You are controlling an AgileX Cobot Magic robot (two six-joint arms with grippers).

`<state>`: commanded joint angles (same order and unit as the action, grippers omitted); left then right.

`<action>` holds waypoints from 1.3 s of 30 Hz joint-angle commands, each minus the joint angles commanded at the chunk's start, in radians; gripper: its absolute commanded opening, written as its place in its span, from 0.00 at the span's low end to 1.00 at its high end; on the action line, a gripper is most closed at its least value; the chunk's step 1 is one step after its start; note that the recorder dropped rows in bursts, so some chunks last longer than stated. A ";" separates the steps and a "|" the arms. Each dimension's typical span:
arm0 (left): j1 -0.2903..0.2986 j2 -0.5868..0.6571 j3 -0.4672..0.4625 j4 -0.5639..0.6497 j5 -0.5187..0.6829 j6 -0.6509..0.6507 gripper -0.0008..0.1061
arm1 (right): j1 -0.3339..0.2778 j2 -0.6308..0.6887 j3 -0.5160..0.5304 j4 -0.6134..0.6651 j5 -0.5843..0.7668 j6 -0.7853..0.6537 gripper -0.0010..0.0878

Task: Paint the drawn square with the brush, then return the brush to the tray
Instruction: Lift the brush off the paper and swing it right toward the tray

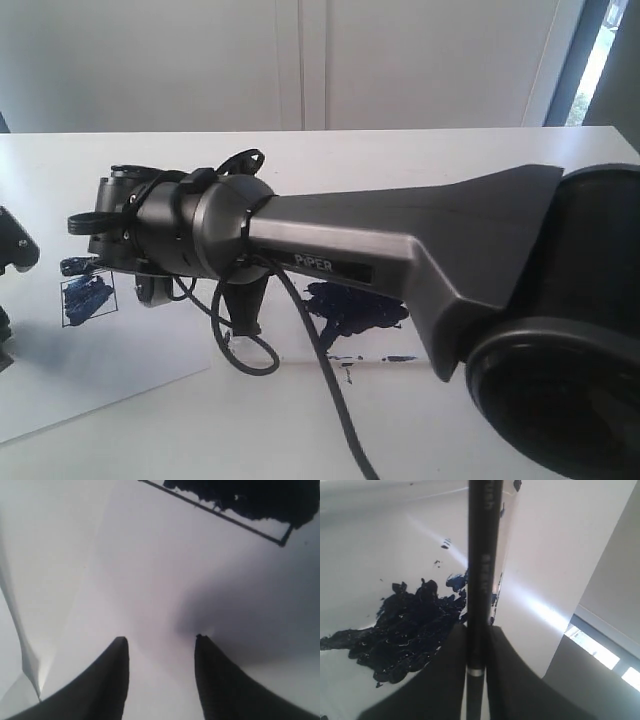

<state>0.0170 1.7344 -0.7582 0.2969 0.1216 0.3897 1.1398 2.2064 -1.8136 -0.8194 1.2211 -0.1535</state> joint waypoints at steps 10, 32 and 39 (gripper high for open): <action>0.000 0.000 0.000 -0.218 0.033 -0.002 0.45 | -0.022 -0.026 0.000 0.010 0.000 0.002 0.01; 0.000 0.126 0.000 -0.343 0.186 -0.210 0.45 | -0.022 -0.034 0.000 0.017 0.000 0.002 0.01; 0.000 0.144 0.000 -0.449 0.186 -0.212 0.45 | -0.022 -0.034 0.000 0.017 0.000 0.002 0.01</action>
<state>0.0170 1.8783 -0.7582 -0.1523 0.3077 0.1775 1.1176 2.1726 -1.8136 -0.8021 1.2211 -0.1513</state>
